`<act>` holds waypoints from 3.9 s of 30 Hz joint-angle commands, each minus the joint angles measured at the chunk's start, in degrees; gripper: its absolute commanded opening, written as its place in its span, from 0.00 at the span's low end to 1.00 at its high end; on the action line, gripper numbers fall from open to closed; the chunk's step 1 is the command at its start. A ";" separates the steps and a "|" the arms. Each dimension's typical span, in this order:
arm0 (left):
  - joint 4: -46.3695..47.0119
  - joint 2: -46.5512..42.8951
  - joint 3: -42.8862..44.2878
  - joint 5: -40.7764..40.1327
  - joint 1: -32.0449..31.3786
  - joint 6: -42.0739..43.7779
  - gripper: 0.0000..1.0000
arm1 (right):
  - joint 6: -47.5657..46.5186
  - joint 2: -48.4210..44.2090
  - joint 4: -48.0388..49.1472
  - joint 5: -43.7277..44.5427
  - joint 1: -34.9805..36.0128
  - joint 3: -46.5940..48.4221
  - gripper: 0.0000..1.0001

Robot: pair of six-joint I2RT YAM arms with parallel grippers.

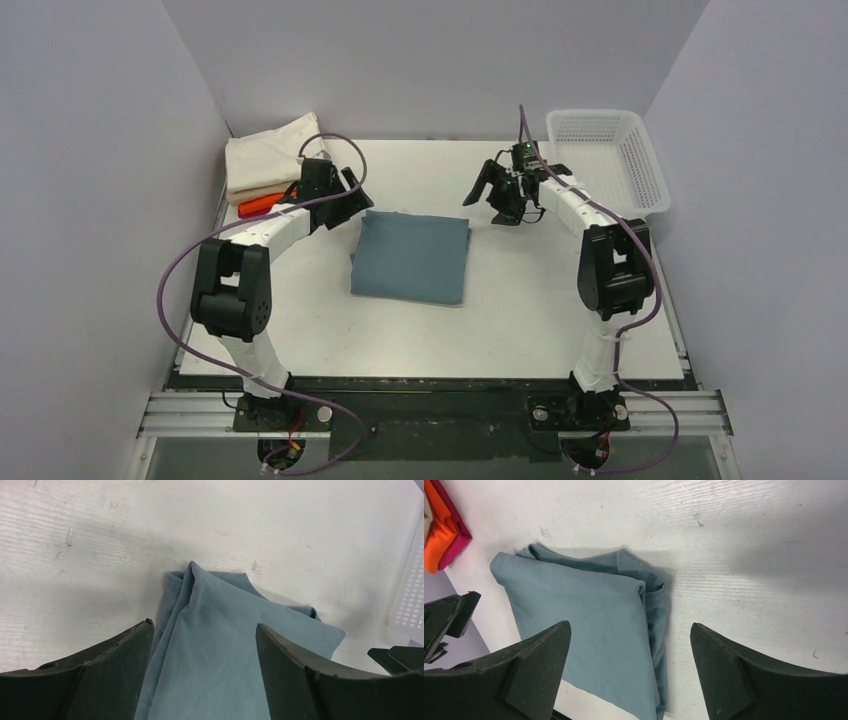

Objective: Fold and stack the t-shirts
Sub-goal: Fold the long partially folded tshirt into a neat square, then put the neatly folded tshirt into the corner of the board with the left arm

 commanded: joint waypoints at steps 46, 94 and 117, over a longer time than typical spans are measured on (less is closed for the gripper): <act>-19.30 14.36 4.27 -13.99 -16.03 8.11 0.13 | -8.41 -61.15 -7.56 16.94 4.67 -46.69 0.98; -25.65 34.13 75.38 -44.50 -2.36 33.80 0.00 | -9.11 -62.81 2.40 19.37 2.97 -53.38 0.96; -17.09 30.17 81.94 -45.62 -1.84 40.02 0.00 | -9.15 -61.70 2.46 21.10 2.96 -53.25 0.96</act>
